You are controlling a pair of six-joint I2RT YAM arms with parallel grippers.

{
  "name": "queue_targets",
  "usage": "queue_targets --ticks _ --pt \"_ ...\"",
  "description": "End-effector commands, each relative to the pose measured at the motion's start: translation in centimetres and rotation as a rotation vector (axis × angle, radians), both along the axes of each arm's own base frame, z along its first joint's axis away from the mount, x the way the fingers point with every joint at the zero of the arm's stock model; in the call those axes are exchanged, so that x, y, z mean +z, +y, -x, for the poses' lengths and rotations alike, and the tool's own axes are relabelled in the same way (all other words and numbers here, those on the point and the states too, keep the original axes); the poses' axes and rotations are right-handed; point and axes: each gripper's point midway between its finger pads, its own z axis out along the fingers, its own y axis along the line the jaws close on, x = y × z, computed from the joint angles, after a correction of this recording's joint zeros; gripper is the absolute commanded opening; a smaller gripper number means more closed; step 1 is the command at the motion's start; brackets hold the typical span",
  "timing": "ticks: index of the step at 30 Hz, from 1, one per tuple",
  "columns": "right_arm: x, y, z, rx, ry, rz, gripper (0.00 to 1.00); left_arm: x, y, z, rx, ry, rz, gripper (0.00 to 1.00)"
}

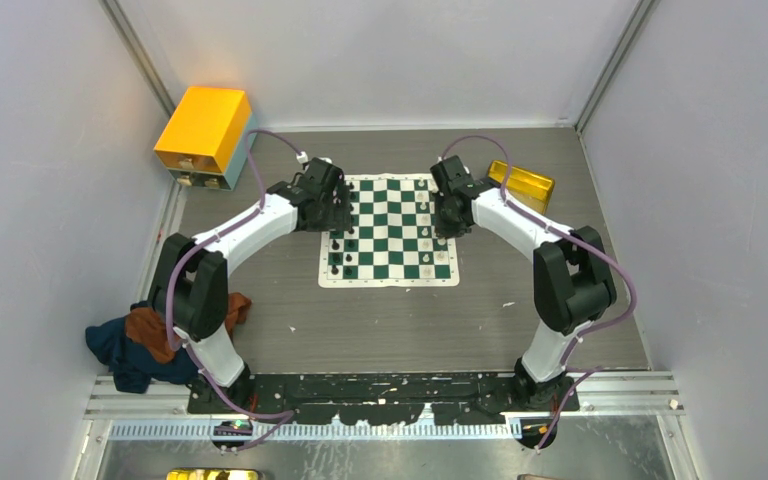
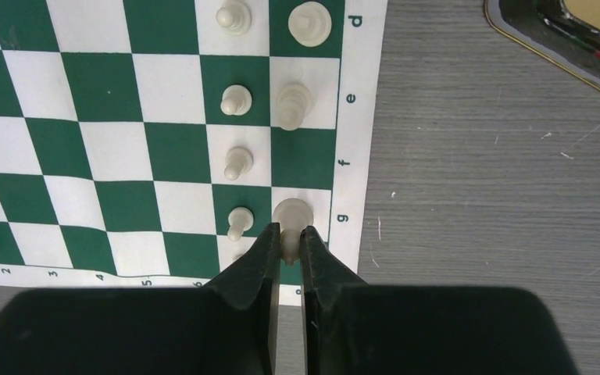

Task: Set up the chess pieces on the board
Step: Place the chess piece on the chessboard.

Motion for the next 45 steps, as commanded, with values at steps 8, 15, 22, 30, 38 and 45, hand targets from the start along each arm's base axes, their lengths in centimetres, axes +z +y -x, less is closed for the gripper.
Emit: queue_targets --ticks 8,15,22,30,38,45 --pt "-1.0 0.6 -2.1 0.015 -0.048 0.004 0.01 1.8 -0.4 -0.5 -0.015 -0.059 0.022 0.99" --pt "-1.7 0.7 -2.3 0.016 -0.044 0.008 0.01 1.6 -0.5 -0.7 -0.02 -0.057 0.018 0.99" --pt "-2.6 0.6 -2.3 0.013 -0.032 0.015 0.01 1.4 -0.4 -0.7 -0.023 -0.053 0.013 0.99" --pt "-3.2 0.5 -2.4 0.011 -0.03 0.027 0.01 1.2 -0.3 -0.6 -0.025 -0.05 0.012 0.99" --pt "-3.8 0.3 -2.4 0.011 -0.021 0.042 0.01 1.2 -0.3 -0.6 -0.025 -0.05 0.014 0.99" --pt "-3.9 0.1 -2.3 0.016 -0.019 0.049 0.16 1.0 -0.2 -0.6 -0.023 -0.045 0.015 0.99"
